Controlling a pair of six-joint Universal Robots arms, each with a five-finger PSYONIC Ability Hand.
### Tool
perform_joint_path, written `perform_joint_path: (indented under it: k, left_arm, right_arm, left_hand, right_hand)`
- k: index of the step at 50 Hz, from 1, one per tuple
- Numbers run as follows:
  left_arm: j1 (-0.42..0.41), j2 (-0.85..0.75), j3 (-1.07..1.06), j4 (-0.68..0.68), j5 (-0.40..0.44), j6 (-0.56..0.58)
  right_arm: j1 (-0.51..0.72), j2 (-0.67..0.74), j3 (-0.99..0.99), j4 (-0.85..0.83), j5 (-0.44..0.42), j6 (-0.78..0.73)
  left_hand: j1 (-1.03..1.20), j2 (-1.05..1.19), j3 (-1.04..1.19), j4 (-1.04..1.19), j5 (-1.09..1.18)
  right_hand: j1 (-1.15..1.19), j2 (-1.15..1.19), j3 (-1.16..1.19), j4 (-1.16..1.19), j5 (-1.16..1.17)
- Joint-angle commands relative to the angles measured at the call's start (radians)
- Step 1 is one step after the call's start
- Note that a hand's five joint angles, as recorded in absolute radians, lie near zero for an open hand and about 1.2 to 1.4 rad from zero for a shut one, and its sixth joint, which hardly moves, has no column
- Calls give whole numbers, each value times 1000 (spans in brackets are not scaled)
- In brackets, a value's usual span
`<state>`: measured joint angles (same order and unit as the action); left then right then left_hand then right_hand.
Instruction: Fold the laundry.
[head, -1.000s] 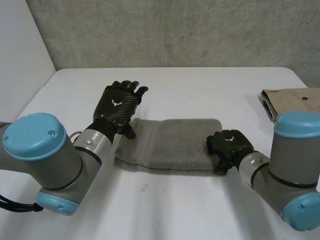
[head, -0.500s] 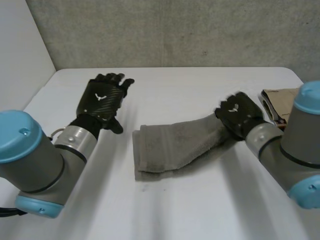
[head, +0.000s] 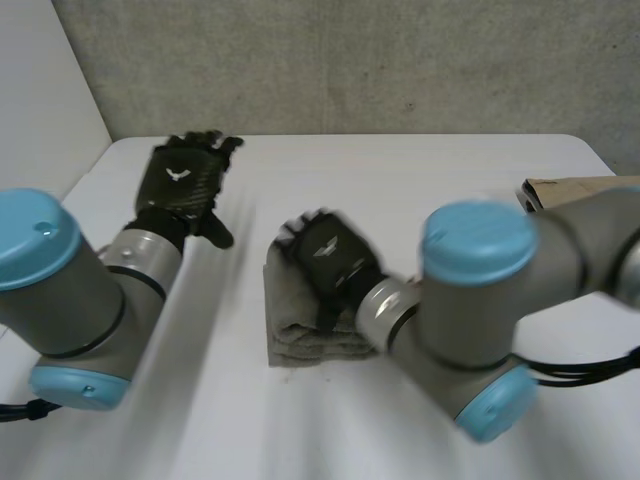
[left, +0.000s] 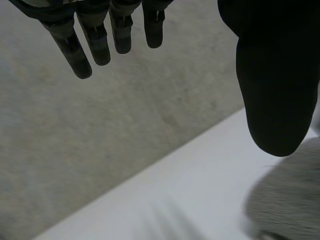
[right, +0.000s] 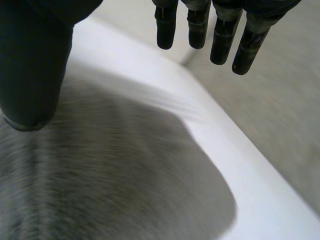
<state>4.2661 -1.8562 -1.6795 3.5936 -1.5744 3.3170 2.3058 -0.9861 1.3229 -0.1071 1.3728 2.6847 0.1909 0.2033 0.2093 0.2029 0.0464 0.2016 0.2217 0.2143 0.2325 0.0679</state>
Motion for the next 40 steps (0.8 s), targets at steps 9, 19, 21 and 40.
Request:
perform_joint_path:
  k: [9,19,21,40]
  left_arm:
    - [-160,-265,254,-381,1,-94]
    - [-149,-348,317,-473,-53,-82]
    - [-149,-350,317,-475,-55,-82]
    - [-124,-180,307,-478,13,-85]
  right_arm:
    - [-163,62,-123,242,19,442]
    - [-158,161,-169,279,22,330]
    - [-157,171,-169,277,26,279]
    - [-166,-86,39,83,106,205]
  left_hand:
    - [2,-10,-16,-10,-28]
    - [29,16,10,16,-2]
    - [31,19,13,19,1]
    - [40,28,22,28,10]
  right_hand:
    - [-27,-47,-40,-58,-68]
    - [-27,-47,-40,-58,-68]
    - [-27,-47,-40,-58,-68]
    - [-27,-47,-40,-58,-68]
